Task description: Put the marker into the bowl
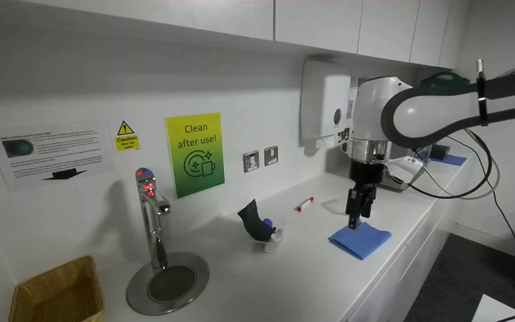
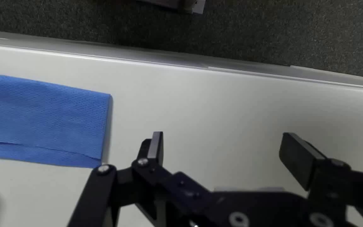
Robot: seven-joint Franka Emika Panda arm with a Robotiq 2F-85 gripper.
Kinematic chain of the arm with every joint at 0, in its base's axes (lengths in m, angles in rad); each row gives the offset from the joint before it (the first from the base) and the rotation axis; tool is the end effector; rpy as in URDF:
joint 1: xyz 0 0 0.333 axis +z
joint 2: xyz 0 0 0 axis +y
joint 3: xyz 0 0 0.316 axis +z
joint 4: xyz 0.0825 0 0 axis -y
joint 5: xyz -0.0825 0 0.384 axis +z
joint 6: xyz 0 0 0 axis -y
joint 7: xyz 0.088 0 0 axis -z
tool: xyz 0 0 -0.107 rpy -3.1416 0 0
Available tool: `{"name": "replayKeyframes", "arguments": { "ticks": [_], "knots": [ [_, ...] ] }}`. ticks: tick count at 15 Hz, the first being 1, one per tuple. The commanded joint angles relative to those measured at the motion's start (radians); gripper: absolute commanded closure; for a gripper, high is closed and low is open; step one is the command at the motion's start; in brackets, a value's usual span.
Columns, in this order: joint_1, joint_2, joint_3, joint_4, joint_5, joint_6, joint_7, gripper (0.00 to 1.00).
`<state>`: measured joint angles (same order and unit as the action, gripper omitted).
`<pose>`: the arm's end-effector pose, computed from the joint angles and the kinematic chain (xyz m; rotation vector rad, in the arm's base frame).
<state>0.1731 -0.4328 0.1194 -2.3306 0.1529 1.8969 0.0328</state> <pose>0.3991 0.1358 0.5011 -3.0331 -0.3035 0.0262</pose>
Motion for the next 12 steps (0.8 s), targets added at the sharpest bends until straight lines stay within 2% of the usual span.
{"name": "replayKeyframes", "arguments": {
  "ticks": [1,5,12],
  "knots": [
    [-0.007,0.002,0.007,0.002,0.003,-0.003,-0.002,0.0],
    [-0.009,0.003,0.008,0.002,0.004,0.003,0.005,0.0],
    [-0.095,0.069,-0.009,0.022,0.056,0.023,0.286,0.0]
  ]
}}
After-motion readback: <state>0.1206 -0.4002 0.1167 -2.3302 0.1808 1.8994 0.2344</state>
